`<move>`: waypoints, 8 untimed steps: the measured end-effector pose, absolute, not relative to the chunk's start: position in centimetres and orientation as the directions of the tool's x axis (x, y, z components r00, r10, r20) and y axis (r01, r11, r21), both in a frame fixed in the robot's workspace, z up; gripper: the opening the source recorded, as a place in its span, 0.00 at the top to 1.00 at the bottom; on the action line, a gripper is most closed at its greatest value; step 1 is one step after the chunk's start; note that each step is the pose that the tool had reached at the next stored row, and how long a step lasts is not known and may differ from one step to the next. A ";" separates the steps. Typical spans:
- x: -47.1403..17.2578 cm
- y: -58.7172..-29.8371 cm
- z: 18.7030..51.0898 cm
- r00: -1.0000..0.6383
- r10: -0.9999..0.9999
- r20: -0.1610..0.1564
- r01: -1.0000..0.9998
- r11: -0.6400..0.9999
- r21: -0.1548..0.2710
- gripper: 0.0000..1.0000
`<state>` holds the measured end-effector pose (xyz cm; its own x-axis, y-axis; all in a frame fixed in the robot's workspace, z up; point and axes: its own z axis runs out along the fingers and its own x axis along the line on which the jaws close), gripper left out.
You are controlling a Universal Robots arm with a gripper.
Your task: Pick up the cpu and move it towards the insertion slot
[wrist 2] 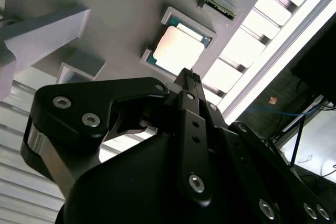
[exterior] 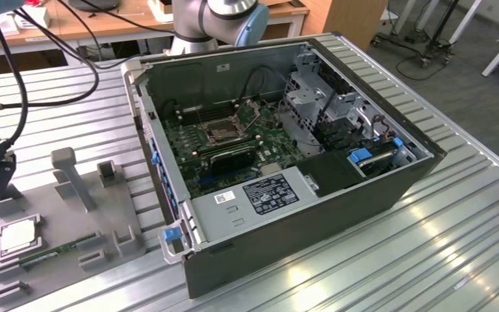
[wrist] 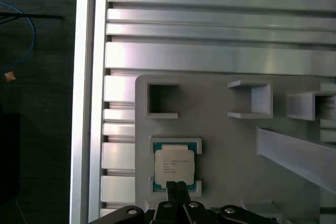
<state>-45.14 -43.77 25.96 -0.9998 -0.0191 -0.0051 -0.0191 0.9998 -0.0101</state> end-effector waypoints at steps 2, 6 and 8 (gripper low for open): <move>-45.2 -43.8 25.7 -1.000 -0.019 -0.008 -0.019 1.000 -0.010 0.89; -45.2 -43.8 25.3 -1.000 -0.019 -0.013 -0.019 1.000 -0.010 0.89; -45.2 -43.8 25.0 -1.000 -0.019 -0.016 -0.019 1.000 -0.010 0.89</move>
<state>-45.23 -43.77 25.03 -0.9997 -0.0191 -0.0158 -0.0189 0.9998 -0.0103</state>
